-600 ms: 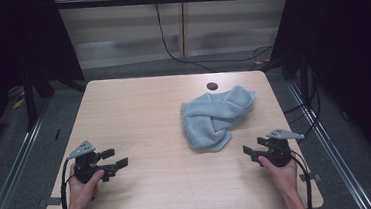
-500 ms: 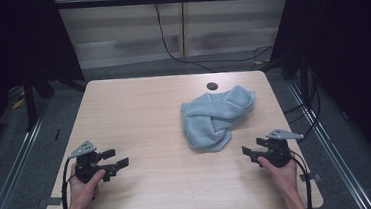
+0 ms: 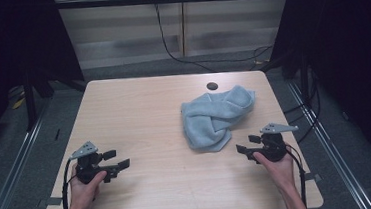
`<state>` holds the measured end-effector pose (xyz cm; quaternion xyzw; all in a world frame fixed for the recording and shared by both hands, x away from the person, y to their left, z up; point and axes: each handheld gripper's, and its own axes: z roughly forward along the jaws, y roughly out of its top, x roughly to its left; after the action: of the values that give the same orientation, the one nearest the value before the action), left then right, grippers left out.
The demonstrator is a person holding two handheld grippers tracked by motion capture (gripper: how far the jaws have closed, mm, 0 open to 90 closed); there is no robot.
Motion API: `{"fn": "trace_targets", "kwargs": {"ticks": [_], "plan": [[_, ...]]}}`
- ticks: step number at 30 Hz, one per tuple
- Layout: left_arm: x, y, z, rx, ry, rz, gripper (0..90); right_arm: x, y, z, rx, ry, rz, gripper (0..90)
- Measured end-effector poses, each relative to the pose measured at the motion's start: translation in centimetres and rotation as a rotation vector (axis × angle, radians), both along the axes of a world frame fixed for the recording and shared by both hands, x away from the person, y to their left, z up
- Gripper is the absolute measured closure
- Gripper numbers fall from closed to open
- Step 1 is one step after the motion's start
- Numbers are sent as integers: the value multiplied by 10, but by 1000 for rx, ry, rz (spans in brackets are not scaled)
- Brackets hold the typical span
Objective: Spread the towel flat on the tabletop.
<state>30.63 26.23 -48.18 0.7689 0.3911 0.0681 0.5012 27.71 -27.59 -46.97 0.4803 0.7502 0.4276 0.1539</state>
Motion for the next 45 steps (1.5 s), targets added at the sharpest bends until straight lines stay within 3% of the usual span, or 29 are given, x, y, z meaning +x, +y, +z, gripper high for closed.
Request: {"fn": "trace_targets", "kwargs": {"ticks": [4,8,13,19,24,26,29,32,34,35,37,38,40,41,44,45], "plan": [[1,0,-1,16,-7,-8,226,21,9,9,-6,8,49,290],[2,0,-2,15,-3,-3,225,37,16,13,-5,-6,50,290],[1,0,-1,12,-4,2,222,70,24,23,9,-21,58,291],[2,1,-2,14,-3,0,221,95,32,30,-21,-15,70,278],[3,0,-2,20,-1,-6,222,115,37,26,-26,25,89,259],[3,1,-2,24,-3,-10,222,125,43,12,-55,50,87,235],[3,1,-2,24,-1,-9,222,131,46,-3,-69,87,80,220],[3,1,-2,22,0,-8,222,133,50,-12,-90,94,73,225],[3,0,-3,27,1,-10,222,134,56,-23,-141,98,68,266],[3,0,-3,27,1,-10,222,134,56,-23,-141,98,68,266],[3,-1,-3,26,0,-11,222,133,60,-23,-177,112,68,344],[3,-1,-3,26,-1,-15,224,131,61,-22,-191,122,62,457],[3,-1,-2,28,-3,-19,224,130,60,-21,-187,127,68,509],[2,-2,-2,25,-4,-18,225,125,62,-21,-163,138,86,576],[3,-1,-2,27,-4,-16,225,118,67,-22,-141,137,99,589],[3,-2,-3,25,-1,-15,225,109,76,-22,-136,127,124,590]]}}
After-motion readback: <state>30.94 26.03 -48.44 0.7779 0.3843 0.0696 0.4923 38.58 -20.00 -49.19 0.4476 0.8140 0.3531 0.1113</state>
